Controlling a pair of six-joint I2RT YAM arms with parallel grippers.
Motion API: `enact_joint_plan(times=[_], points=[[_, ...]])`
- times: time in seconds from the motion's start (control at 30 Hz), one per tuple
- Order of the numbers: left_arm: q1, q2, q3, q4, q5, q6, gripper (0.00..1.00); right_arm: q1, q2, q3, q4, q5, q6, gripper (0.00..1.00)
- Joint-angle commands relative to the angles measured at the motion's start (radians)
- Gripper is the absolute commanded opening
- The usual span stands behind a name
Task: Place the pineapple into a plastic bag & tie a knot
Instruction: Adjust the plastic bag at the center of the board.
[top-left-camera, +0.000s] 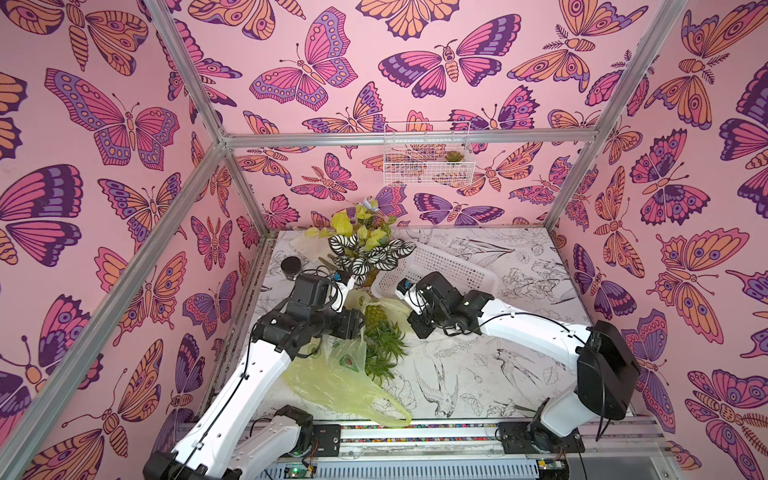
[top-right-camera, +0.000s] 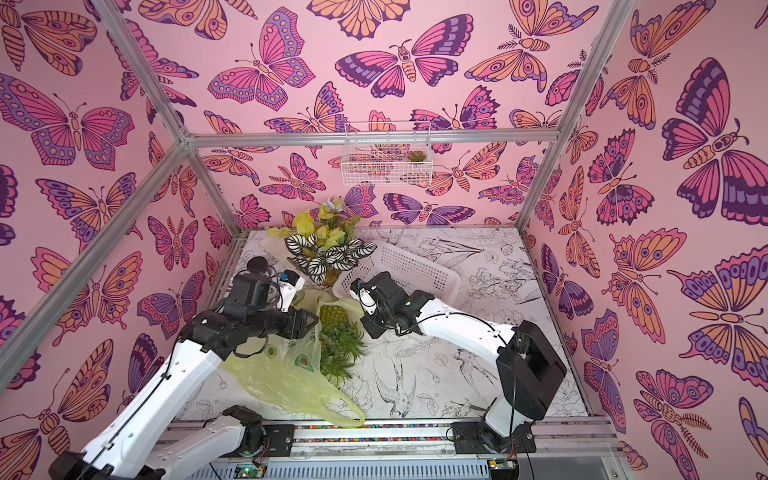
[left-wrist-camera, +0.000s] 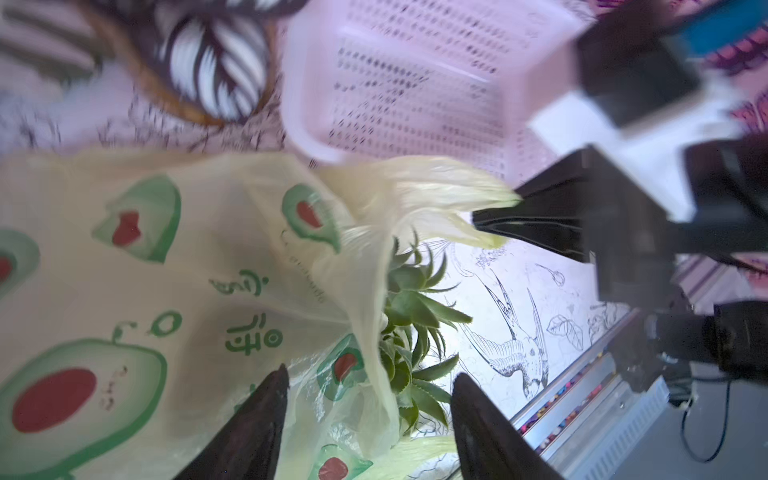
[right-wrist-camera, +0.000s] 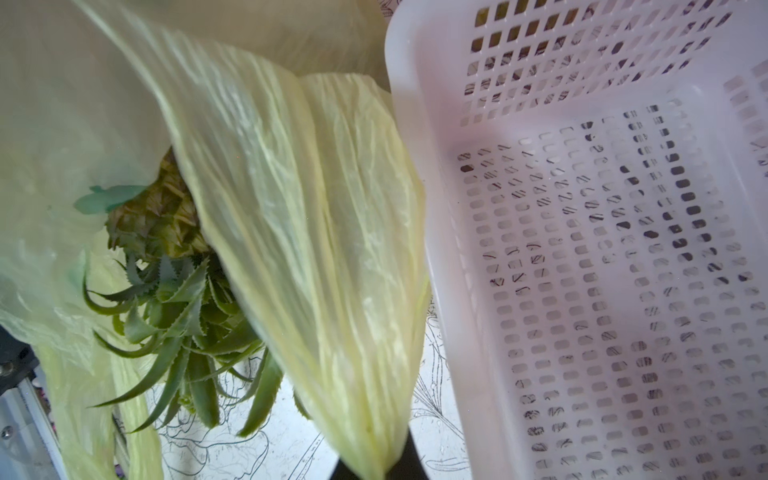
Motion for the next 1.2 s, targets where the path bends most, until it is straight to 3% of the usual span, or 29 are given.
enact_joint_plan(times=[0.0,0.13,0.23,0.33,0.6,0.8,1.17], points=[[-0.101,-0.07,0.008,0.02,0.182,0.339,0.66,0.0,-0.015,0.037,-0.046,-0.038,0.026,0.0],[-0.279,-0.092,-0.085,0.014,0.304,0.504,0.66,-0.009,-0.012,0.046,-0.058,-0.045,0.025,0.0],[-0.441,-0.06,-0.147,0.013,0.277,0.593,0.66,-0.012,-0.016,0.051,-0.074,-0.041,0.028,0.0],[-0.535,0.001,-0.188,0.014,0.255,0.652,0.66,-0.012,-0.021,0.042,-0.08,-0.032,0.035,0.0],[-0.603,0.136,-0.272,0.032,0.222,0.856,0.67,-0.014,-0.064,0.019,-0.092,-0.024,0.052,0.0],[-0.629,0.269,-0.285,0.083,0.208,0.937,0.66,-0.015,-0.077,0.006,-0.096,-0.014,0.063,0.0],[-0.669,0.511,-0.271,0.242,0.065,0.953,0.63,-0.015,-0.078,0.004,-0.101,-0.018,0.072,0.0]])
